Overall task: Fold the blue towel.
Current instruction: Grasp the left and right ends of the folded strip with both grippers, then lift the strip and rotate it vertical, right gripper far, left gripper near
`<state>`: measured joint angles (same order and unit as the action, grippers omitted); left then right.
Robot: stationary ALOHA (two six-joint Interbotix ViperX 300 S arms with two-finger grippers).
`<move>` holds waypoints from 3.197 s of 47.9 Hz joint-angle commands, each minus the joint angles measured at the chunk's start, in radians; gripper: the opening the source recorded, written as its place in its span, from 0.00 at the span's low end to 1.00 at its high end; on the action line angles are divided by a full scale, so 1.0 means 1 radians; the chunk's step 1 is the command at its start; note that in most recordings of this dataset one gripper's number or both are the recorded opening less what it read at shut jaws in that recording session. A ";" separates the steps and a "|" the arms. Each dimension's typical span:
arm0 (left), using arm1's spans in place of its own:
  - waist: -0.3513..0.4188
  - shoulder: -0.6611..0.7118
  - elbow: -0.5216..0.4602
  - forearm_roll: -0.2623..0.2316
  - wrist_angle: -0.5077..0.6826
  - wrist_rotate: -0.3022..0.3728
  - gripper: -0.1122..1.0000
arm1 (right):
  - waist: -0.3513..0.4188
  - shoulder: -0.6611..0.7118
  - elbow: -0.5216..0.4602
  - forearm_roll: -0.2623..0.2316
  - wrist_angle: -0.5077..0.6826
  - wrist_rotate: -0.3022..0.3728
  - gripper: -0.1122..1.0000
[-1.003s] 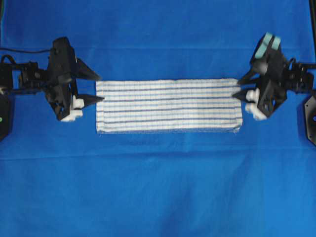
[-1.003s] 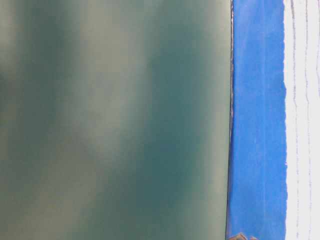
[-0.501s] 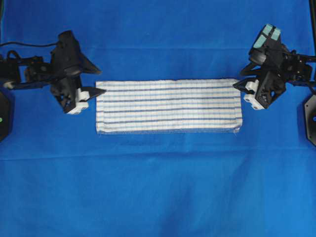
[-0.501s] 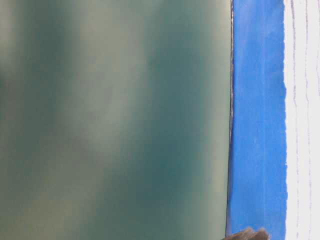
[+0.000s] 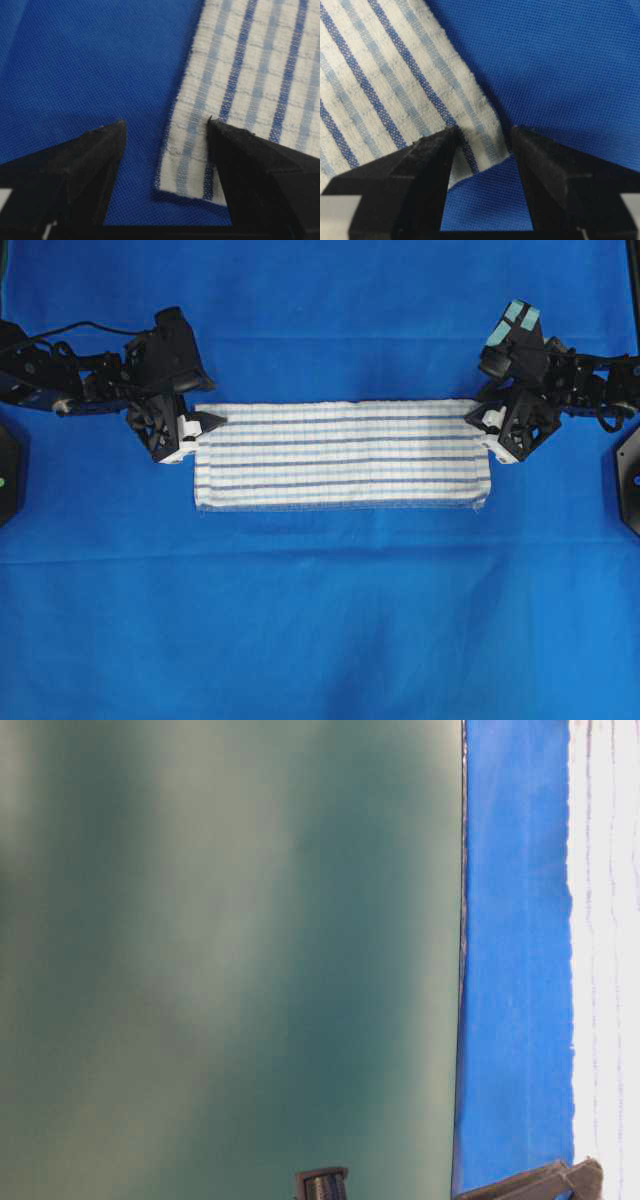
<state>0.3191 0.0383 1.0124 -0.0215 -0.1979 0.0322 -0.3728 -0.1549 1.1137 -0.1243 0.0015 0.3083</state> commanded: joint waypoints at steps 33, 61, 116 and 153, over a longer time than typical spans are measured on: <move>0.015 -0.014 -0.005 0.000 0.100 0.012 0.12 | -0.009 -0.008 -0.014 -0.044 -0.032 -0.011 0.17; -0.077 -0.354 -0.156 0.000 0.469 0.003 0.12 | 0.017 -0.407 -0.114 -0.046 0.328 -0.008 0.17; -0.374 -0.265 -0.290 0.000 0.272 -0.009 0.12 | -0.230 -0.115 -0.364 -0.184 0.121 -0.011 0.17; -0.442 0.018 -0.569 -0.002 0.195 -0.009 0.12 | -0.242 0.147 -0.698 -0.278 0.133 -0.014 0.17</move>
<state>-0.0951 0.0491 0.4771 -0.0199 0.0169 0.0245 -0.5937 0.0107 0.4357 -0.3942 0.1335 0.2945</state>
